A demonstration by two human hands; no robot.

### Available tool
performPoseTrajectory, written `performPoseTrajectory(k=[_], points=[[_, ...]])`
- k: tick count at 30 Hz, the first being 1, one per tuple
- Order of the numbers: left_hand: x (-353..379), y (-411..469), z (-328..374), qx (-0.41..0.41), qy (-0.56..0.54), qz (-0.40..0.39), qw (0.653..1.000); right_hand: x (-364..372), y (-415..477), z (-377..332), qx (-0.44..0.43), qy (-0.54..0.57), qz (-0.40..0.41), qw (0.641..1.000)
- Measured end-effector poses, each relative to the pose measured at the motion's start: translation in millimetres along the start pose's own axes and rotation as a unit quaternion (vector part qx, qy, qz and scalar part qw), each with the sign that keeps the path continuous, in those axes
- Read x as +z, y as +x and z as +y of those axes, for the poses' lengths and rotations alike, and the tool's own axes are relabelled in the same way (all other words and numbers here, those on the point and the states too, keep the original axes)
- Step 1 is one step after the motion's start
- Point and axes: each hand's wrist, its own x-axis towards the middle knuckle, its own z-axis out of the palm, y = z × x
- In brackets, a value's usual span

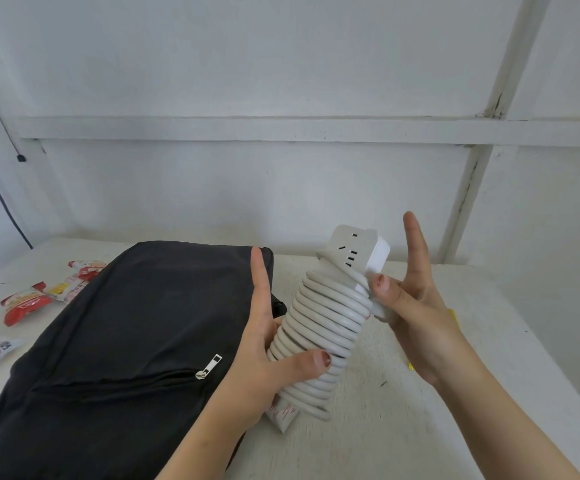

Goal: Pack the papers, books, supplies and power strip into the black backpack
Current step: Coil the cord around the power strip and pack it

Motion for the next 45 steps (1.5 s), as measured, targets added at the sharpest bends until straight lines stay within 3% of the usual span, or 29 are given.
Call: performPoseTrajectory(k=[12,18,32,41,45], points=[[-4.6,-2.5,-3.1,0.017,0.091,-0.061,0.994,-11.8,9.0,-23.0,0.114,-0.116,-0.103,0.981],[-7.4,0.1,4.9,0.025,0.169,-0.077,0.982,-11.9,3.2,-29.6,0.099,-0.136,-0.112,0.979],[6.6,-3.4,-2.7,0.041,0.121,0.011,0.992,0.2,-10.6,-30.6,0.074,-0.195,0.011,0.978],[6.5,-2.6,-1.6,0.061,0.096,0.064,0.991,21.7,-19.1,-4.9,0.047,-0.091,0.132,0.986],[6.9,-4.9,-4.9,0.072,0.079,0.099,0.989,38.4,-23.1,6.1,0.043,-0.024,0.111,0.993]])
